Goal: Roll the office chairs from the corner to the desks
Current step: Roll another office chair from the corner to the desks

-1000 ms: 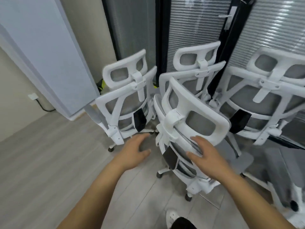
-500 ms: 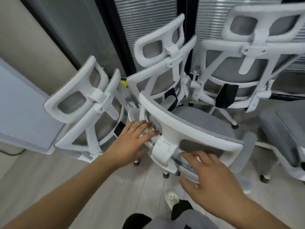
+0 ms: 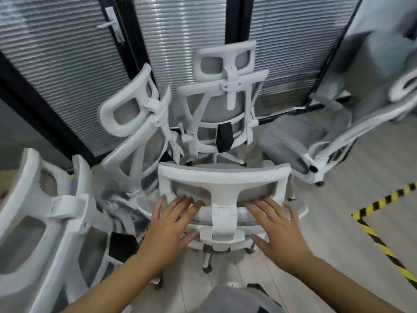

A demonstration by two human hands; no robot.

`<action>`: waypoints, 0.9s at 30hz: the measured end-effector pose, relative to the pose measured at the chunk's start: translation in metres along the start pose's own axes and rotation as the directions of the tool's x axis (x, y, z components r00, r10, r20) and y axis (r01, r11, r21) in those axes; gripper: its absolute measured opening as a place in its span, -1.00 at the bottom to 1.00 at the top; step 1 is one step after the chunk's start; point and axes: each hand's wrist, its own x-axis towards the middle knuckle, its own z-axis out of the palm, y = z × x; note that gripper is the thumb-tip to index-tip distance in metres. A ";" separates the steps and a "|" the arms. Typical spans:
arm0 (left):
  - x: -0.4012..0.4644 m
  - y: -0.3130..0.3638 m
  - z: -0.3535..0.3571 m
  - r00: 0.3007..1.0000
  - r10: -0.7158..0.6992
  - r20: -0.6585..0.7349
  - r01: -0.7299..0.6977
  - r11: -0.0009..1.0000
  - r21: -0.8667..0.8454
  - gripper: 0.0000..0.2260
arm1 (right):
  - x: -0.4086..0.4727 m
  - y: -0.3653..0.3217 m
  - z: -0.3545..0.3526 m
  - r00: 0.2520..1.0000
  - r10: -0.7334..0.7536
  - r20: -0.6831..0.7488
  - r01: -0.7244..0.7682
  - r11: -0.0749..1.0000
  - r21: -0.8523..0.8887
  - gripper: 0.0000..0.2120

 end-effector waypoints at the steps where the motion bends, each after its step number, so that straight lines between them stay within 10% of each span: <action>1: -0.001 -0.001 0.001 1.000 0.017 -0.020 -0.017 1.000 -0.017 -0.43 | 0.001 -0.006 0.001 0.999 0.037 -0.034 -0.037 0.999 -0.001 -0.32; 10: -0.011 0.002 0.006 0.997 0.060 -0.048 -0.063 0.996 -0.067 -0.30 | -0.003 -0.039 -0.008 0.955 0.296 0.029 -0.292 0.952 -0.093 -0.38; 27: -0.046 0.081 0.006 0.995 0.073 -0.063 -0.075 0.997 -0.030 -0.29 | -0.082 -0.017 -0.024 0.953 0.303 0.020 -0.301 0.951 -0.070 -0.41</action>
